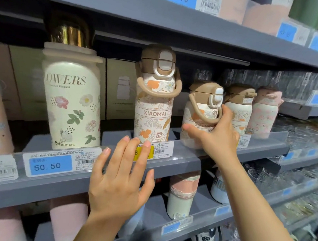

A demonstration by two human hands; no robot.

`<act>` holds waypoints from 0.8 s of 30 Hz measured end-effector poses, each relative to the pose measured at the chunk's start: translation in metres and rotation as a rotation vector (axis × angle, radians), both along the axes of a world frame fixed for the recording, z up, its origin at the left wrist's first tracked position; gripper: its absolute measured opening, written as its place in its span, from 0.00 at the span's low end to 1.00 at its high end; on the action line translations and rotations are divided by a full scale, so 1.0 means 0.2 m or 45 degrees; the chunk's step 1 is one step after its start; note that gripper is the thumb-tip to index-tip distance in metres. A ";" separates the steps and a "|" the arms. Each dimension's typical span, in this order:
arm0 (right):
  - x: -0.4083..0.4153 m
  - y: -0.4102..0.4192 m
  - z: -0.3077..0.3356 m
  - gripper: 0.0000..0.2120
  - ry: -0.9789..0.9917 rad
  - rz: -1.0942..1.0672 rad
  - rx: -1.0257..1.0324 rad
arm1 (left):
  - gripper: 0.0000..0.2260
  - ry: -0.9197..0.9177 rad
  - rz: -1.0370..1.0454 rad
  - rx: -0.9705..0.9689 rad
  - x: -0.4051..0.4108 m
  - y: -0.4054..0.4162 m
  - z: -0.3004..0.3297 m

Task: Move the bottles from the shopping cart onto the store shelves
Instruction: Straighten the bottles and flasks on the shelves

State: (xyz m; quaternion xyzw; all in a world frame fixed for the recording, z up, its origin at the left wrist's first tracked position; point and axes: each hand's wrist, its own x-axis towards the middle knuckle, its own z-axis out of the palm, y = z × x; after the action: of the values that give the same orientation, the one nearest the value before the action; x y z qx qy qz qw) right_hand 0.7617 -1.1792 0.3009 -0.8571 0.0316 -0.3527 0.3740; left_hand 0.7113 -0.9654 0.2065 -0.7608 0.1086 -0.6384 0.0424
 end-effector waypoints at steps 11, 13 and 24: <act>0.00 0.06 0.04 0.48 0.021 -0.085 -0.018 | 0.23 0.199 -0.062 -0.069 -0.06 -0.01 0.03; 0.00 0.05 0.04 0.48 0.026 -0.081 -0.016 | 0.23 0.208 -0.053 -0.078 -0.07 -0.01 0.03; -0.11 -0.27 0.04 0.54 -0.160 0.221 0.043 | 0.26 0.138 -0.024 -0.227 -0.03 -0.25 0.04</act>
State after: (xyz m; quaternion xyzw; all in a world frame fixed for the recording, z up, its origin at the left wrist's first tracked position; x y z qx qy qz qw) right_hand 0.7402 -1.2337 0.3096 -0.8263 -0.0604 -0.3715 0.4190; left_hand 0.7051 -1.0145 0.2153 -0.7939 0.0606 -0.6038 -0.0372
